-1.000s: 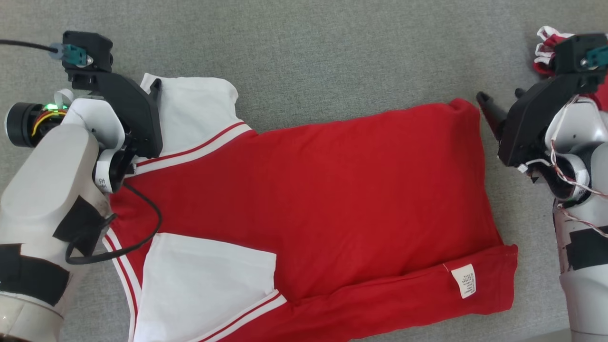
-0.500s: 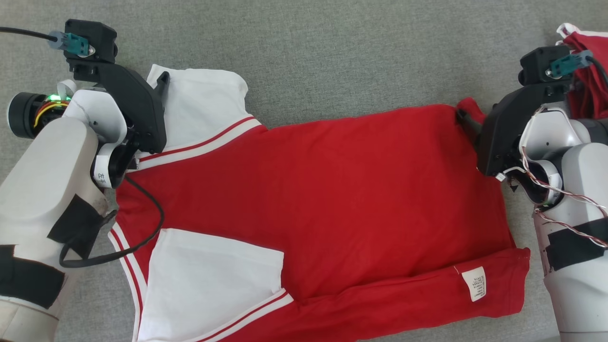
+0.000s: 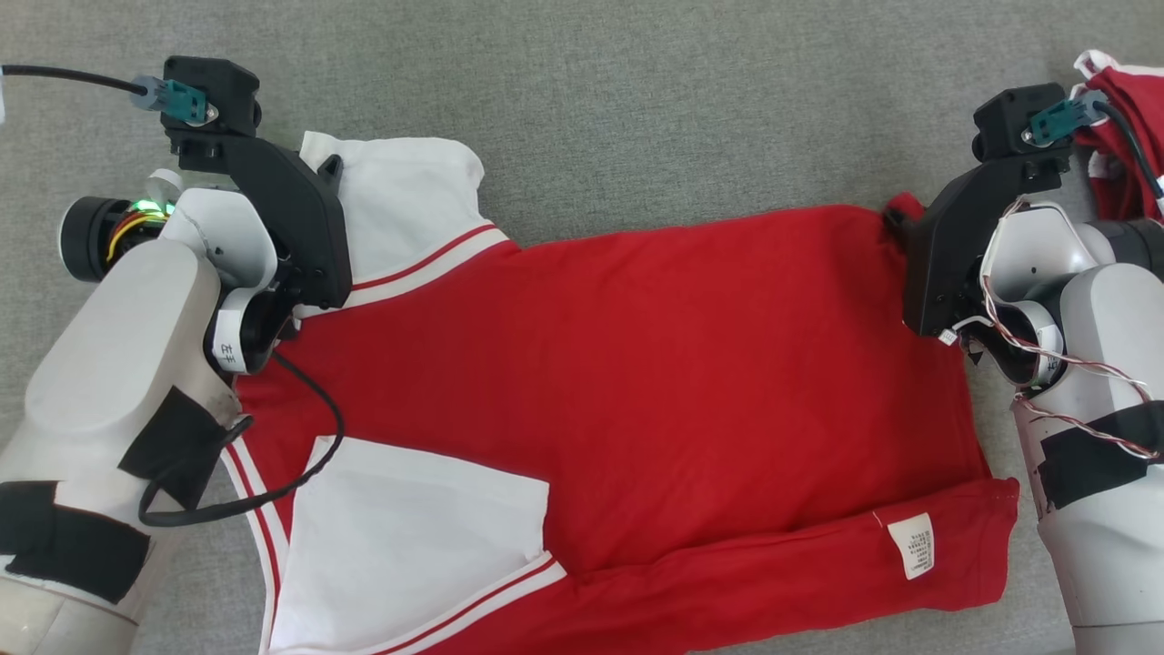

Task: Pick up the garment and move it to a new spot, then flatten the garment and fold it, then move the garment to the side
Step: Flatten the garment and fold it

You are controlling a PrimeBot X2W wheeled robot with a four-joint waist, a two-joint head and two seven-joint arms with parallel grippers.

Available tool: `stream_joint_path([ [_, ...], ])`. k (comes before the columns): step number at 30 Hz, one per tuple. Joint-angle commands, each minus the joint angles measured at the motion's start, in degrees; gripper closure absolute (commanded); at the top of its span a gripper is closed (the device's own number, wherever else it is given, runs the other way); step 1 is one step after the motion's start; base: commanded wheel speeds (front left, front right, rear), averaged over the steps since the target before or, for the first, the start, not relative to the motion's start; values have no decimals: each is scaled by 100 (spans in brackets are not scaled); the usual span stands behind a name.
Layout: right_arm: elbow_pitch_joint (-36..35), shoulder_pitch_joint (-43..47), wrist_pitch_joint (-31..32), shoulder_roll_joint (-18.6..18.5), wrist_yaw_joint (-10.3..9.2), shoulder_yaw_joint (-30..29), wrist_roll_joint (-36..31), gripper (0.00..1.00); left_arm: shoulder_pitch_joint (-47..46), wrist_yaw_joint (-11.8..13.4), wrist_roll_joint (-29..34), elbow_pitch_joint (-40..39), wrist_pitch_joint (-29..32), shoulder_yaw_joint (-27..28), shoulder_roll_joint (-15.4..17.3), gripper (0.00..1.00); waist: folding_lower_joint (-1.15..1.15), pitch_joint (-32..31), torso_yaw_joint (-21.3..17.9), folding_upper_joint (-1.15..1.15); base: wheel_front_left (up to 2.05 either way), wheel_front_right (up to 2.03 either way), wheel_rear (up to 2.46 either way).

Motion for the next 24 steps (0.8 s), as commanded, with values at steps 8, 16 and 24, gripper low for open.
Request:
stream_joint_path([
  [8, -28, 107, -201, 23, -16, 103, 113, 100, 349, 219, 220, 195, -235, -213, 0, 100, 1, -3, -76, 1, 0, 0, 0],
  [16, -9, -21, -818, 89, -16, -24, 198, 100, 2, 259, 416, 30, -1140, -9, 305, 100, 1, -64, -10, 1, 0, 0, 0],
  [24, 261, -261, -1487, 212, -16, -187, 38, 100, -187, 215, 706, -116, -2277, 61, 377, 100, 1, -20, 19, 1, 0, 0, 0],
])
